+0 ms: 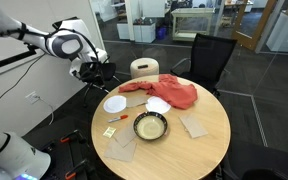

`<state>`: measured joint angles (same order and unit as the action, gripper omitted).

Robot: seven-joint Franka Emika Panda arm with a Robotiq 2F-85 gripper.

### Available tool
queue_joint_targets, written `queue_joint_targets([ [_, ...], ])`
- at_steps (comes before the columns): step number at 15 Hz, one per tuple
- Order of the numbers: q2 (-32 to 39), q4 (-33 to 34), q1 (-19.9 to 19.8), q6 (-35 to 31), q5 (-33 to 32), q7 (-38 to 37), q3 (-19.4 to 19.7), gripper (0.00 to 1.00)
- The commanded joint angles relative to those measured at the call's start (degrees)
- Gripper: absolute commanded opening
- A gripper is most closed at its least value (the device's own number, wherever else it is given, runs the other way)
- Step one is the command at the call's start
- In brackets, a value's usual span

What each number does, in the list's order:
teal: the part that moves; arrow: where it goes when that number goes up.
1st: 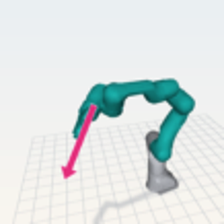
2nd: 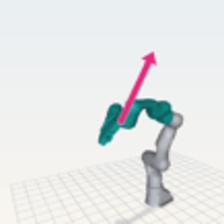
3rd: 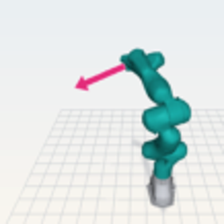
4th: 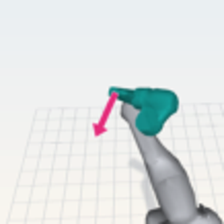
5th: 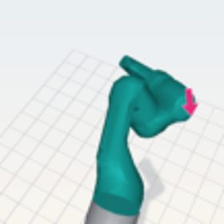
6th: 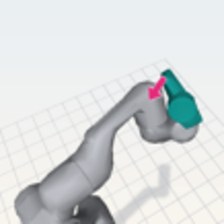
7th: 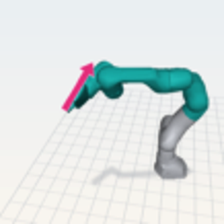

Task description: Move the marker to the right.

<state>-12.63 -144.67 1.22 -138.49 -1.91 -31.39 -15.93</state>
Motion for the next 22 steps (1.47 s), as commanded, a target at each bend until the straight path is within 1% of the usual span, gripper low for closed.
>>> queue_joint_targets([
  [1,5.25,-2.99,1.09,-8.90,-0.39,-1.30,1.37,1.00],
  [4,10.80,-3.49,1.09,-14.31,-1.16,-1.62,2.56,1.00],
  [7,16.20,-2.31,1.92,-16.40,-0.35,-0.30,4.81,1.00],
  [12,24.30,1.29,4.12,-16.73,0.30,1.63,8.61,1.00],
  [16,30.51,6.29,5.65,-16.79,0.42,3.65,11.53,1.00],
  [18,32.93,8.31,6.14,-16.81,0.69,5.18,12.53,1.00],
  [22,37.25,11.09,6.09,-17.49,2.05,8.92,12.90,1.00],
])
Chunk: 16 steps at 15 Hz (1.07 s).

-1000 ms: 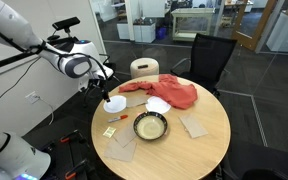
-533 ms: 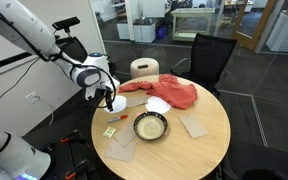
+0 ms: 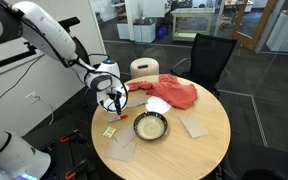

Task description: Move the marker to the right.

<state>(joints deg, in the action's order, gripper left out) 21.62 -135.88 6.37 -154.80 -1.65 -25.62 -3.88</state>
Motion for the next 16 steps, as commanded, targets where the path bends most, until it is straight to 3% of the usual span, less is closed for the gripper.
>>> queue_joint_targets([
  [1,3.86,2.64,0.92,-1.42,1.99,4.01,0.90,1.00],
  [15,9.14,-0.14,2.88,-6.87,2.16,4.81,2.88,1.00],
  [16,9.30,-0.57,3.02,-7.39,2.21,4.63,3.10,0.91],
])
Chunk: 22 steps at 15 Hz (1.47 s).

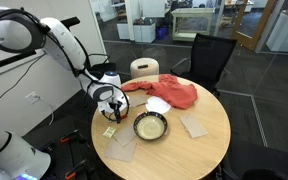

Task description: Move the marker to the right.

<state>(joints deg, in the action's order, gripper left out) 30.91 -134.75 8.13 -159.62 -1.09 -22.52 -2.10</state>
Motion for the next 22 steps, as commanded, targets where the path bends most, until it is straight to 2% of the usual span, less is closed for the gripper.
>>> queue_joint_targets([
  [1,0.07,-2.09,1.27,-2.93,1.74,1.50,1.46,0.72],
  [10,-1.95,-4.27,2.33,-3.92,1.88,0.47,3.02,0.05],
  [11,-2.89,-4.59,3.10,-3.62,1.59,-0.19,3.60,0.01],
  [13,-5.20,-4.89,4.47,-2.78,1.21,-1.09,4.29,0.05],
  [16,-9.77,-4.74,7.61,-1.60,-0.43,-2.84,6.75,0.05],
  [19,-15.83,-3.54,10.65,0.45,-3.98,-6.86,11.43,0.05],
  [22,-20.44,-1.94,9.98,2.93,-9.30,-11.83,14.76,0.05],
])
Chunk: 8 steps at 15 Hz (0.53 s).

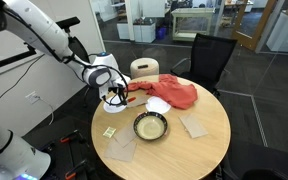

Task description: Move the marker to the right.

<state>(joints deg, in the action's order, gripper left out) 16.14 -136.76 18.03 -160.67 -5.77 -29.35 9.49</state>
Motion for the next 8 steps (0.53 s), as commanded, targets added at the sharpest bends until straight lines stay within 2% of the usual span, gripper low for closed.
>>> queue_joint_targets([
  [1,-7.05,0.64,-1.18,5.20,-6.07,-6.21,3.26,0.05],
  [3,-8.76,1.98,-4.66,7.90,-7.81,-7.21,3.05,0.05],
  [8,-9.28,5.84,-13.36,14.15,-5.70,-4.02,2.03,0.05],
])
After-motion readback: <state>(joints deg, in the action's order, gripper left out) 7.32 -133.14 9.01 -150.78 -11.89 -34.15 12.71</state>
